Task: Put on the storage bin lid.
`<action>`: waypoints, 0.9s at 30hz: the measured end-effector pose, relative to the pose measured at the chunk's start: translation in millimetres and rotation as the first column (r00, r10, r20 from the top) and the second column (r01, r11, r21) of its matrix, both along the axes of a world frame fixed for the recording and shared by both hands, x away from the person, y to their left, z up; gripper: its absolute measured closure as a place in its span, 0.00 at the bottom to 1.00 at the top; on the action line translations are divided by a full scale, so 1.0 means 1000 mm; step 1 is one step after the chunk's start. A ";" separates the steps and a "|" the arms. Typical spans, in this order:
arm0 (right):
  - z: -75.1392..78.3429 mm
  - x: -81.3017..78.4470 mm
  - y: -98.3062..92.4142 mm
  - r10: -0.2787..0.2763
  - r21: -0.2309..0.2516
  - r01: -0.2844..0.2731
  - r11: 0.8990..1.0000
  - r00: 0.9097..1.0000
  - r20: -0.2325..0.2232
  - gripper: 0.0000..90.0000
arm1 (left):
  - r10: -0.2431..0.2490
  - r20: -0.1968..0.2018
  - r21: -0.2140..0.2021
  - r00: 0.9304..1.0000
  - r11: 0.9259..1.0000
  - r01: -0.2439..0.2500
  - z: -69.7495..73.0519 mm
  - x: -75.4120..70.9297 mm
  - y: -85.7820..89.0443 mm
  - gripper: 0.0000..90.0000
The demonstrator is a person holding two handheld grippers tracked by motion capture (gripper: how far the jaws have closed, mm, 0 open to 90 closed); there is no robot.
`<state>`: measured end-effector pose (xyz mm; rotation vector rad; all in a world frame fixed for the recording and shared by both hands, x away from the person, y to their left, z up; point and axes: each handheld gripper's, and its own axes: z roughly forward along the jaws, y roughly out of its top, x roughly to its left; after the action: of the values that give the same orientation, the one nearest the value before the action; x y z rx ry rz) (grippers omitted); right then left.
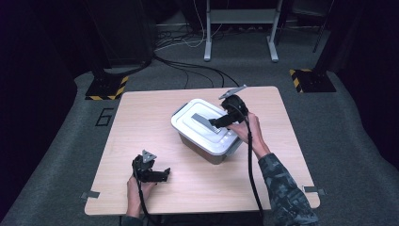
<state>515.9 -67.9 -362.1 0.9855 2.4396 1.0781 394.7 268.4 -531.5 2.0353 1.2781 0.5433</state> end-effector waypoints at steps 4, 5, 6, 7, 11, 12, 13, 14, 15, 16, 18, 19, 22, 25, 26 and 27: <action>0.002 -0.005 -0.025 -0.043 0.020 0.042 0.999 0.998 0.036 0.00 | 0.000 0.000 0.000 1.000 1.000 0.000 0.000 0.000 0.000 0.00; 0.002 -0.010 -0.037 -0.074 0.035 0.073 0.997 0.996 0.041 0.00 | 0.000 0.000 0.000 1.000 1.000 0.000 0.000 0.000 0.000 0.00; 0.001 -0.011 -0.044 -0.085 0.036 0.084 0.996 0.995 0.047 0.00 | -0.001 0.000 0.000 1.000 1.000 0.001 0.000 0.000 0.000 0.00; 0.000 -0.013 -0.050 -0.091 0.039 0.089 0.995 0.994 0.053 0.00 | 0.000 0.000 0.000 1.000 1.000 0.000 0.000 0.000 0.000 0.00; -0.006 -0.020 -0.076 -0.143 0.049 0.140 0.989 0.988 0.058 0.00 | 0.000 0.000 0.000 1.000 1.000 0.000 0.000 0.000 0.000 0.00; -0.008 -0.022 -0.082 -0.155 0.053 0.152 0.987 0.986 0.065 0.00 | 0.000 0.000 0.000 1.000 1.000 0.000 0.000 0.000 0.000 0.00; -0.010 -0.025 -0.092 -0.169 0.059 0.166 0.984 0.983 0.065 0.00 | 0.000 0.000 0.000 1.000 1.000 0.000 0.000 0.000 0.000 0.00; -0.012 -0.026 -0.096 -0.177 0.065 0.173 0.983 0.982 0.064 0.00 | 0.000 0.000 0.000 1.000 1.000 0.000 0.000 0.000 0.000 0.00; -0.014 -0.029 -0.101 -0.188 0.067 0.184 0.981 0.980 0.066 0.00 | 0.000 0.000 0.000 1.000 1.000 0.000 0.000 0.000 0.000 0.00; -0.017 -0.031 -0.107 -0.199 0.066 0.195 0.979 0.978 0.066 0.00 | 0.000 0.000 0.000 1.000 1.000 0.000 0.000 0.000 0.000 0.00; -0.024 -0.035 -0.116 -0.219 0.072 0.215 0.974 0.974 0.062 0.00 | 0.000 0.000 0.000 1.000 1.000 0.000 0.000 0.000 0.000 0.00; -0.030 -0.037 -0.121 -0.231 0.070 0.227 0.971 0.971 0.062 0.00 | 0.000 0.000 0.000 1.000 1.000 0.000 0.000 0.000 0.000 0.00; -0.051 -0.043 -0.137 -0.264 0.059 0.261 0.963 0.964 0.040 0.00 | 0.000 0.000 0.000 1.000 1.000 0.000 0.000 0.000 0.000 0.00; -0.079 -0.048 -0.151 -0.290 0.039 0.290 0.956 0.957 0.006 0.00 | 0.000 0.000 0.000 1.000 1.000 0.000 0.000 0.000 0.000 0.00; -0.088 -0.050 -0.154 -0.302 0.032 0.302 0.953 0.953 -0.004 0.00 | 0.000 0.000 0.000 1.000 1.000 0.000 0.000 0.000 0.000 0.00; -0.097 -0.052 -0.156 -0.307 0.022 0.308 0.951 0.952 -0.013 0.00 | 0.000 0.000 0.000 1.000 1.000 0.000 0.000 0.000 0.000 0.00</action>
<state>464.0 -224.2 -458.6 1.3275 2.1867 0.9958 394.6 268.3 -531.4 2.0355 1.2783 0.5436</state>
